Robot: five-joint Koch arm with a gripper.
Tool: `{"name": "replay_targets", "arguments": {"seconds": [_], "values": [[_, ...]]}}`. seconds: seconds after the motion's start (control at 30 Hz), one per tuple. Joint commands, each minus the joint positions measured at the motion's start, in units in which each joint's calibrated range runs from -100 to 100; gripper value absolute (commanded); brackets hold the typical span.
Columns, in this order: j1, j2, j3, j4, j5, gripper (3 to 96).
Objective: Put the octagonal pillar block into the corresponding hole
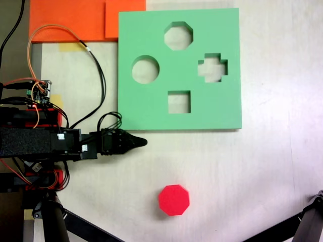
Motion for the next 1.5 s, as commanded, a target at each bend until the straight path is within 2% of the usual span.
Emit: {"name": "replay_targets", "arguments": {"seconds": [0.03,0.97,1.33,1.4,1.5], "values": [[0.0,-0.5,-0.9,-6.4,-0.1,49.3],[-0.7,-0.5,-0.9,-6.3,1.3,49.1],[-11.0,-0.5,-0.9,3.6,21.8,45.4],[-13.0,-0.5,2.2,-0.7,23.8,44.1],[-13.9,-0.5,16.1,-22.3,26.7,44.1]]}}
